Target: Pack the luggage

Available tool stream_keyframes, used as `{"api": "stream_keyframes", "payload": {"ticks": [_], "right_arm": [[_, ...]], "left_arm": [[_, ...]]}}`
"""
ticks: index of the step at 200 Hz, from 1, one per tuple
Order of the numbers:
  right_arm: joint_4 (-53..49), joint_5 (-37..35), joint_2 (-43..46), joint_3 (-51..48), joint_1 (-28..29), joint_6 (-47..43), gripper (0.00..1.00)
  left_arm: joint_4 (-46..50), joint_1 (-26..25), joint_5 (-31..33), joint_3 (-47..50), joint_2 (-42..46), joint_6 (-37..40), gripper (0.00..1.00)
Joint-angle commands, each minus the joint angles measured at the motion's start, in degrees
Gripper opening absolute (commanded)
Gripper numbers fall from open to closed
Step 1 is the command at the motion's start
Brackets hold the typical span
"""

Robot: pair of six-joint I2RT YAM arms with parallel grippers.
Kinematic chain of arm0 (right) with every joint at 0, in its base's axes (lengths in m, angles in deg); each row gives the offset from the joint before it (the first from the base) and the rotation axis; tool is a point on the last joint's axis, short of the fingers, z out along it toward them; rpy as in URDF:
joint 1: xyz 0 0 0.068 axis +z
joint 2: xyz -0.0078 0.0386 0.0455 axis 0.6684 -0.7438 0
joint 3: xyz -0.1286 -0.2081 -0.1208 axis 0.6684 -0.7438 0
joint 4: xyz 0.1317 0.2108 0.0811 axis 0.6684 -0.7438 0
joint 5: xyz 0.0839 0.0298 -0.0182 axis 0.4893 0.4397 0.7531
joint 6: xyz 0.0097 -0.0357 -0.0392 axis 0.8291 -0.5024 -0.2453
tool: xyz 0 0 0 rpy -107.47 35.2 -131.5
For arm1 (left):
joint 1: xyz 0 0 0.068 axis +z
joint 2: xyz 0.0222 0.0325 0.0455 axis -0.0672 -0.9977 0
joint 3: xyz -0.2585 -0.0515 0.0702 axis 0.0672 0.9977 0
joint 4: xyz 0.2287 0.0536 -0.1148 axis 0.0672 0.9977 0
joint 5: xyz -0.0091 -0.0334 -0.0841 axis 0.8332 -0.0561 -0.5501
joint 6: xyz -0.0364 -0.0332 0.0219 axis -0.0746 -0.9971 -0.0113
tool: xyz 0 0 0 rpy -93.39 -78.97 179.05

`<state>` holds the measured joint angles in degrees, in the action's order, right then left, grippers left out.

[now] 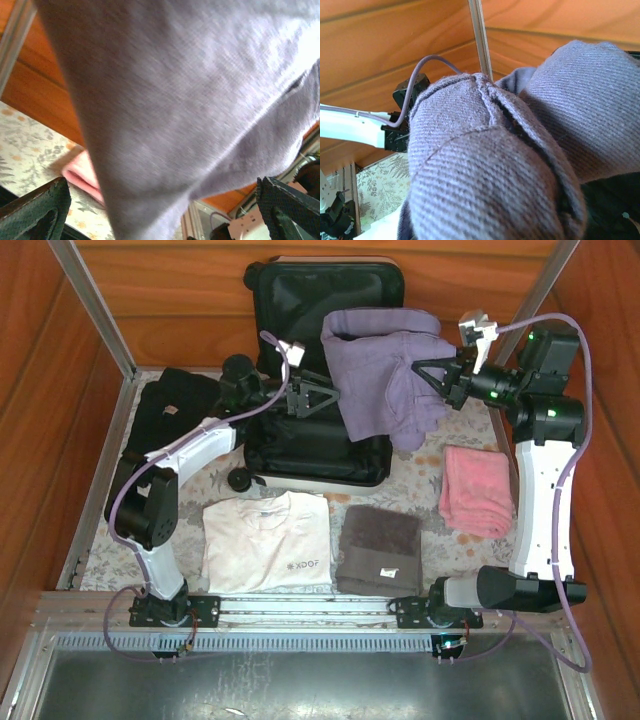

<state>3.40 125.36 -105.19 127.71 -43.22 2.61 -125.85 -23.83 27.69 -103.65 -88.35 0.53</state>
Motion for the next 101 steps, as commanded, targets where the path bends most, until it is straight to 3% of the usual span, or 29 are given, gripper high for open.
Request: {"api": "stream_keyframes", "payload": {"ticks": [1,37,101], "right_arm": [[6.1,4.8,0.6,0.8,0.8,1.1,0.00],[5.9,6.1,-0.4,1.5,1.3,1.5,0.00],[5.9,9.4,0.2,1.2,1.4,2.1,0.00]], "left_arm": [[-5.2,-0.5,-2.3,0.7,2.5,-0.5,0.98],[-7.0,-1.5,-2.5,0.0,2.6,-0.4,0.97],[-13.5,1.2,-1.4,-2.0,-0.9,-4.3,0.99]]}}
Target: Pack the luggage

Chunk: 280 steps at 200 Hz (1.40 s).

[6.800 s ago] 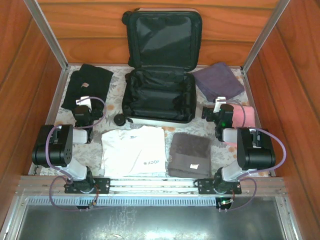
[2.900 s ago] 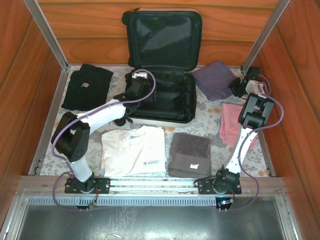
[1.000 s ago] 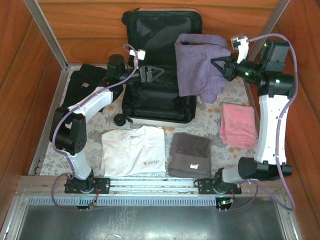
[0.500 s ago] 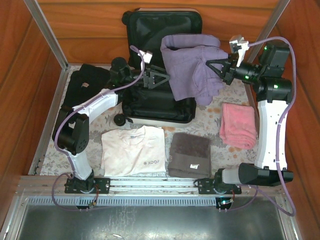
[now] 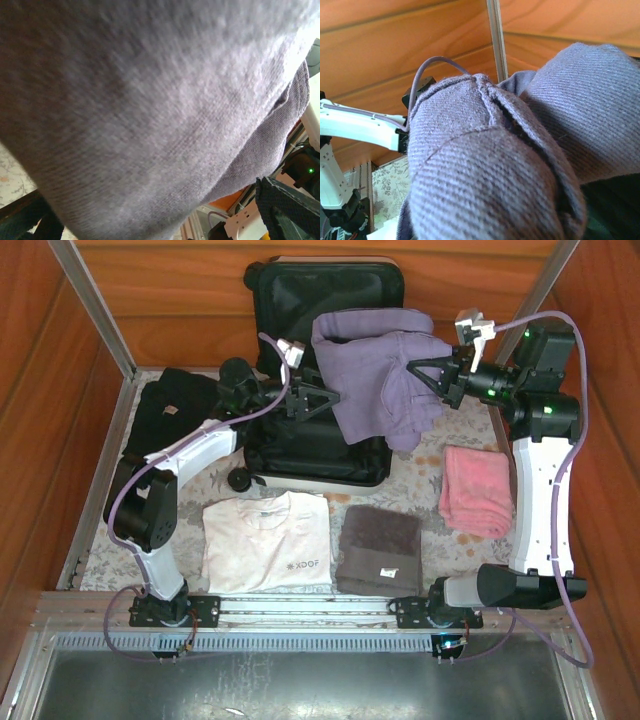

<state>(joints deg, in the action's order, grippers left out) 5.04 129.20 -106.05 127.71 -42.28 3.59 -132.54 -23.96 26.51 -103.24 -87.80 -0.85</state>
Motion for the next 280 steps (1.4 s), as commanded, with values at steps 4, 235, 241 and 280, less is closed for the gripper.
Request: {"api": "stream_keyframes", "payload": {"ticks": [4,235,241,280], "right_arm": [[4.8,5.7,1.1,1.1,0.4,1.4,0.00],[17.8,-16.5,-2.4,-22.2,8.2,6.0,0.00],[18.9,-17.9,-3.2,-23.4,8.9,7.2,0.00],[22.9,-26.4,-11.1,-26.8,12.9,12.4,0.00]], "left_arm": [[-7.7,1.4,-0.2,-2.9,-1.8,-3.7,0.99],[43.8,10.1,13.4,6.0,10.2,14.4,0.00],[49.0,10.1,15.1,4.8,9.8,16.7,0.00],[78.5,10.5,26.3,-8.8,-0.9,28.4,0.00]]}}
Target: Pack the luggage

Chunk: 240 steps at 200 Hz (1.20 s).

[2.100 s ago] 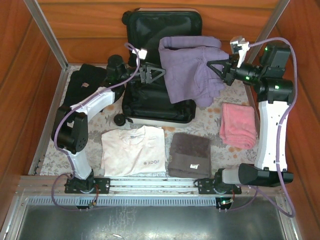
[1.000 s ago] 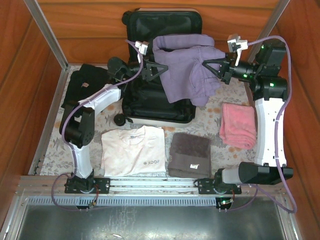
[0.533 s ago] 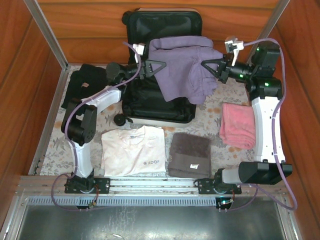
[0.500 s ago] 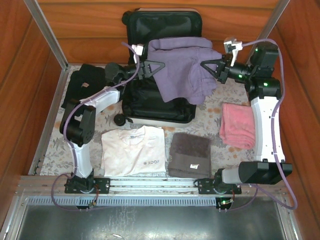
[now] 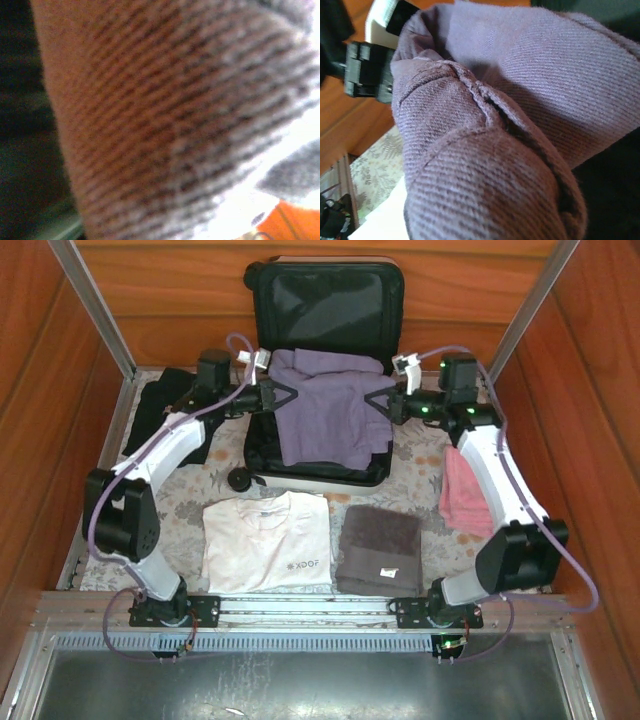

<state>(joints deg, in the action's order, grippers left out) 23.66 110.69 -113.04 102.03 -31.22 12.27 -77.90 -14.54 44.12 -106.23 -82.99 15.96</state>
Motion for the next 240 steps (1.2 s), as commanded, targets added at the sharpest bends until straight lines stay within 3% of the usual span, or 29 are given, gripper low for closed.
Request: {"api": "stream_keyframes", "payload": {"ticks": [1,32,76,112,125,131,142,160,195,212,221,240], "right_arm": [[4.3,-8.0,-4.4,-1.1,1.9,3.8,0.00],[3.6,-16.8,-13.5,0.5,2.6,8.8,0.00],[0.4,-21.9,-26.0,5.8,3.4,10.8,0.00],[1.4,-32.4,-30.2,8.2,4.2,10.6,0.08],[2.2,-35.7,-30.8,8.9,4.4,9.6,0.19],[1.9,-36.6,-31.3,9.5,4.6,9.1,0.27],[-0.4,-38.3,-32.4,11.8,4.7,8.0,0.41],[-4.2,-42.6,-33.0,14.4,5.2,6.7,0.51],[-7.1,-48.6,-29.0,14.9,5.3,4.6,0.61],[-11.0,-50.7,-27.8,17.4,5.3,3.8,0.62],[-12.7,-51.2,-27.1,18.4,5.2,3.8,0.61],[-15.2,-48.6,-25.5,19.9,5.3,3.8,0.57]], "left_arm": [[24.0,1.0,8.7,-6.0,-5.9,11.6,0.00],[27.2,1.4,10.5,-11.3,-14.0,13.2,0.00],[33.0,1.6,11.4,-20.7,-25.5,16.8,0.00],[36.7,2.3,15.4,-28.2,-32.3,19.9,0.00],[37.3,2.3,16.6,-30.7,-33.9,20.8,0.00],[37.7,2.2,17.1,-32.0,-34.8,21.3,0.05],[38.8,2.3,18.1,-34.5,-36.0,22.1,0.30],[39.8,2.3,20.0,-36.7,-36.5,24.2,0.56],[39.9,2.4,22.7,-37.1,-33.4,27.2,0.73],[40.3,2.3,24.5,-37.4,-31.4,27.3,0.75],[40.6,2.4,25.9,-37.3,-30.1,27.0,0.84],[41.1,2.4,32.1,-36.8,-27.3,25.0,0.85]]}}
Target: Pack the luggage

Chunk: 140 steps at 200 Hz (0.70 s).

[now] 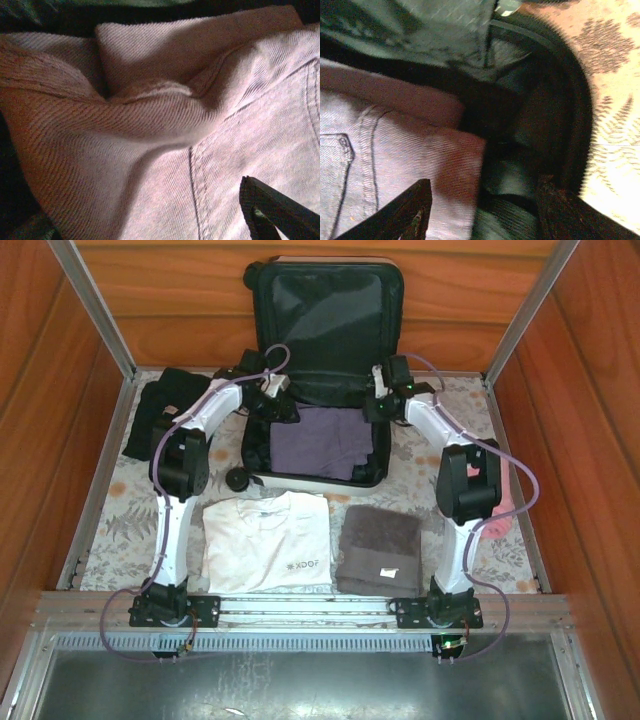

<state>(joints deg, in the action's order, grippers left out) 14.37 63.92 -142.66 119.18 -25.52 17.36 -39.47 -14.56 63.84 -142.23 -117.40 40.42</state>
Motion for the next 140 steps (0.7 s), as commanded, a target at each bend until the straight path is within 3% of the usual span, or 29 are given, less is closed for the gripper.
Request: {"api": "stream_keyframes", "payload": {"ticks": [1,25,46,72,95,140], "right_arm": [[-5.9,-1.6,4.2,2.7,-0.4,-1.3,0.57],[-5.9,1.7,6.5,2.3,0.3,-0.1,0.50],[-4.7,5.2,8.0,1.2,1.2,1.8,0.46],[-5.0,6.5,10.2,-0.7,1.5,5.8,0.54],[-5.8,5.4,15.0,-5.0,1.5,8.4,0.58],[-13.6,2.0,28.5,-16.9,1.5,12.7,0.62]], "left_arm": [[2.7,2.4,12.9,-0.7,7.3,0.5,0.85],[2.8,2.2,21.5,1.4,11.7,-2.3,0.84],[2.7,1.5,24.0,3.5,14.8,-3.4,0.83],[2.5,-1.7,27.7,4.8,17.8,-1.6,0.84],[1.7,-4.0,31.0,6.2,20.6,-2.9,0.94],[-8.8,-5.3,24.4,22.1,33.6,-12.8,0.97]]}}
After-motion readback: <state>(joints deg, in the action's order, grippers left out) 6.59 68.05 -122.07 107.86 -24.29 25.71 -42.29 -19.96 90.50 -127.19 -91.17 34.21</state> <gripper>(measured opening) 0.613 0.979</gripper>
